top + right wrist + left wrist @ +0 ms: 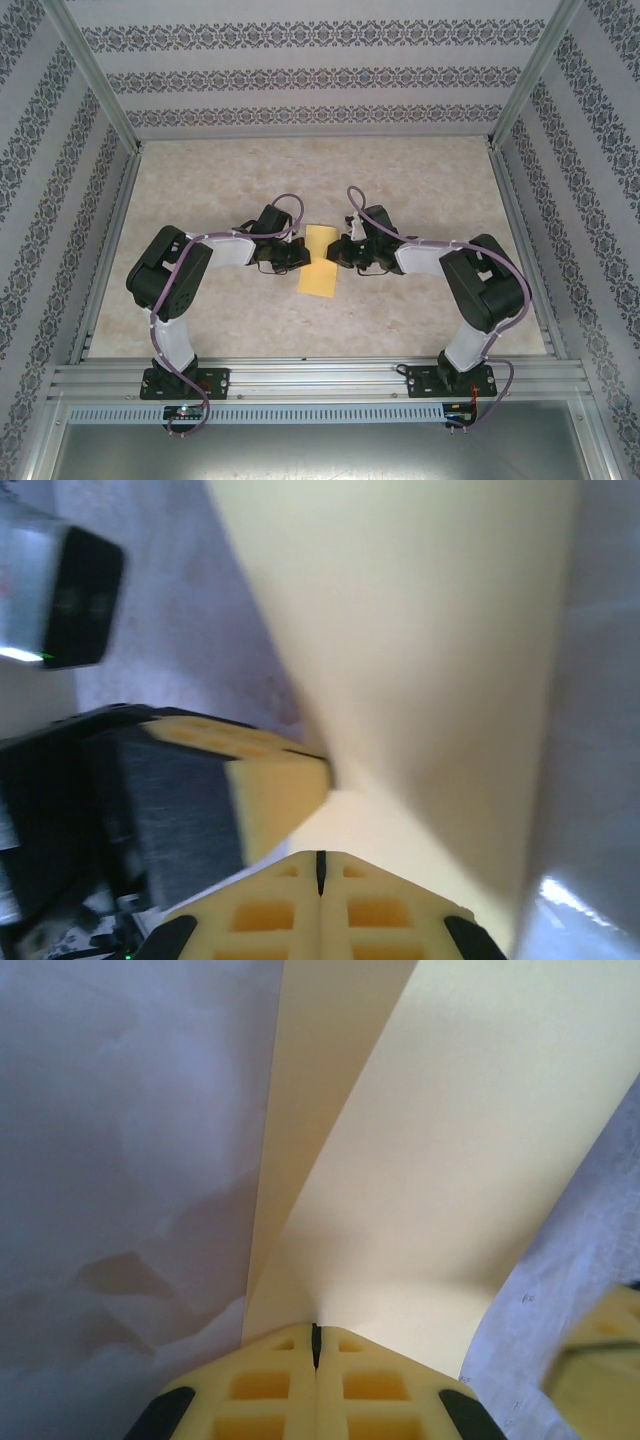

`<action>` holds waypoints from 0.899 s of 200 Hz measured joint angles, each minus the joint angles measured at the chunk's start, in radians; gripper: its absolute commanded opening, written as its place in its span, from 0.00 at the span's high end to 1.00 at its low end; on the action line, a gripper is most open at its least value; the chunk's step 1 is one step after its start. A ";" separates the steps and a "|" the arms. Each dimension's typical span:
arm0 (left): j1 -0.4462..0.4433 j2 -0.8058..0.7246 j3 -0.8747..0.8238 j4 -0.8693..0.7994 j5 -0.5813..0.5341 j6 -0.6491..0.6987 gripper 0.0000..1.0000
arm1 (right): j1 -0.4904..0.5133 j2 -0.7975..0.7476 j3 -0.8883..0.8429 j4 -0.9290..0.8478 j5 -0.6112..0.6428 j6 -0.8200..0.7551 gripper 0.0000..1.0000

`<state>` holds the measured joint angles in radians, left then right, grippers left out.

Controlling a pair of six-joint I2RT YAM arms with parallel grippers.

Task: Fold a paper plane with a square sheet of paper (pick it up from the middle)
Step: Fold the square sheet of paper in half at the center of the table.

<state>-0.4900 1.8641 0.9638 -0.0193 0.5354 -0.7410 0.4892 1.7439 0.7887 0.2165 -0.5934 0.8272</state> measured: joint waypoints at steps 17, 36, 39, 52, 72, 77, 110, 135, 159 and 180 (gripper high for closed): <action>0.000 0.002 0.004 -0.006 0.000 0.000 1.00 | -0.010 0.037 -0.003 0.000 0.000 -0.001 0.97; 0.000 0.003 0.005 -0.009 0.001 0.002 1.00 | -0.015 0.066 -0.012 0.001 0.000 -0.004 0.97; 0.000 0.003 0.005 -0.009 0.001 0.002 1.00 | -0.016 0.070 -0.014 0.001 0.000 -0.004 0.97; 0.000 0.003 0.006 -0.009 0.003 0.003 1.00 | -0.019 0.074 -0.021 0.012 -0.008 -0.003 0.97; 0.000 0.004 0.006 -0.009 0.004 0.004 1.00 | -0.021 0.068 -0.026 0.018 -0.015 -0.002 0.96; 0.000 0.004 0.006 -0.009 0.004 0.004 1.00 | -0.021 0.063 -0.026 0.014 -0.016 -0.002 0.96; 0.000 0.005 0.007 -0.010 0.004 0.004 1.00 | -0.028 0.005 -0.011 -0.011 -0.027 -0.008 0.96; 0.000 0.005 0.008 -0.010 0.004 0.004 1.00 | -0.050 0.008 0.024 -0.006 -0.041 -0.013 0.96; 0.000 0.005 0.008 -0.010 0.004 0.006 1.00 | -0.069 0.046 0.039 0.008 -0.051 -0.014 0.96; 0.000 0.005 0.008 -0.011 0.004 0.008 1.00 | -0.075 0.087 0.039 0.003 -0.051 -0.015 0.96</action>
<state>-0.4900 1.8690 0.9714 -0.0299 0.5392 -0.7334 0.4145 1.8313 0.8272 0.2195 -0.6441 0.8120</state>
